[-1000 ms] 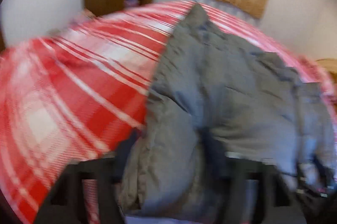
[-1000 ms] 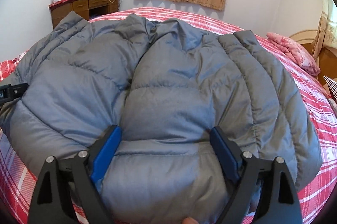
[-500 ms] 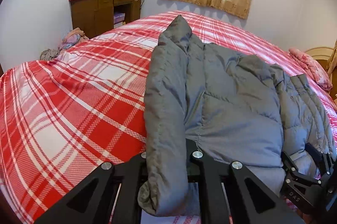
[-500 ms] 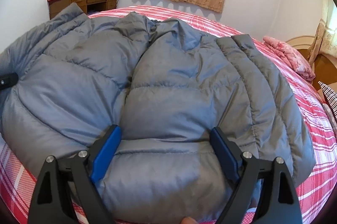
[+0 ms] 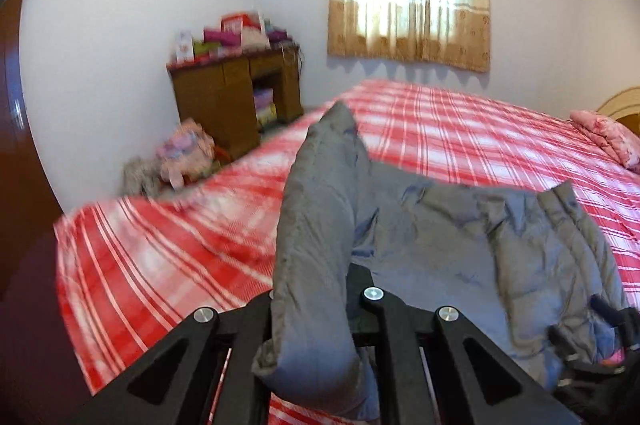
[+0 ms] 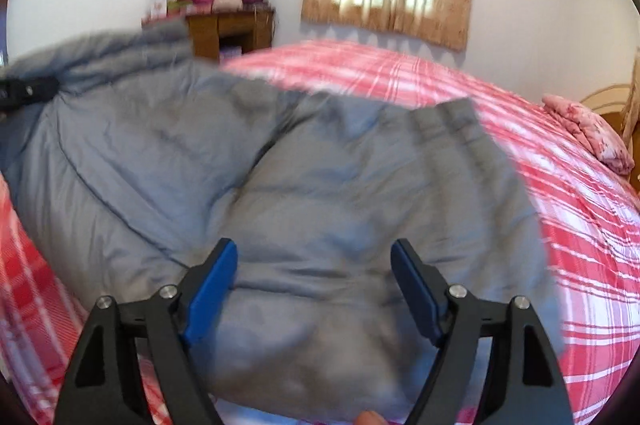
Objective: Fold large clothes
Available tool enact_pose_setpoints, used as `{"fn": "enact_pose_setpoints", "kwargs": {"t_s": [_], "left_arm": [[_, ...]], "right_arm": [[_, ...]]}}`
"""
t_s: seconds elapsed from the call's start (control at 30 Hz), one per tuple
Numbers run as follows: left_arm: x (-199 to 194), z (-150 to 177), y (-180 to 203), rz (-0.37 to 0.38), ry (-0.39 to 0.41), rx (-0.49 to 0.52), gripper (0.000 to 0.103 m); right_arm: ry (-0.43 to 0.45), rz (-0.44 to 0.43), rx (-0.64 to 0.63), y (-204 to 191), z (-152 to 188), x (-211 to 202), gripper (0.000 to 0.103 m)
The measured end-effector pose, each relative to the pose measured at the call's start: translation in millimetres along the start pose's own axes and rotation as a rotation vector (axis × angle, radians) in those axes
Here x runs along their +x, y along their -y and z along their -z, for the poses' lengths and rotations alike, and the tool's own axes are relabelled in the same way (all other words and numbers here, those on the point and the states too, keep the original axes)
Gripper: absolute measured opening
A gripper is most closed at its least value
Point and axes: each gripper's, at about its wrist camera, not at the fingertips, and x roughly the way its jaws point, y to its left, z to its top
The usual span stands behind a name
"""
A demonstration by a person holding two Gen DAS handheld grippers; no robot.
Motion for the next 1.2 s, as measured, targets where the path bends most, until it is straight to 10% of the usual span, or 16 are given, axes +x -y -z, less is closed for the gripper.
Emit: {"fn": "enact_pose_setpoints", "kwargs": {"t_s": [0.47,0.7,0.93,1.03,1.1,1.2], "left_arm": [[-51.8,-12.7,210.8,0.139,0.245,0.46,0.007],[-28.8,64.9,330.3,0.216,0.211,0.791,0.007],[-42.1,94.1,358.4,0.216,0.254,0.93,0.017],[-67.5,73.3,348.8,0.25,0.273,0.883,0.033],[-92.4,57.3,336.7,0.293,0.323,0.842,0.08],[-126.2,33.5,308.2,0.32,0.435,0.766,0.098]], "right_arm": [[-0.036,0.295,0.385,207.4,20.6,12.9,0.082],[-0.11,0.303,0.472,245.7,39.3,30.6,0.082],[-0.132,0.262,0.515,256.0,47.3,34.0,0.085],[-0.126,0.25,0.526,259.8,49.6,33.1,0.085],[-0.129,0.248,0.524,260.0,49.6,31.9,0.084],[-0.138,0.249,0.518,262.9,46.3,29.7,0.084]]}}
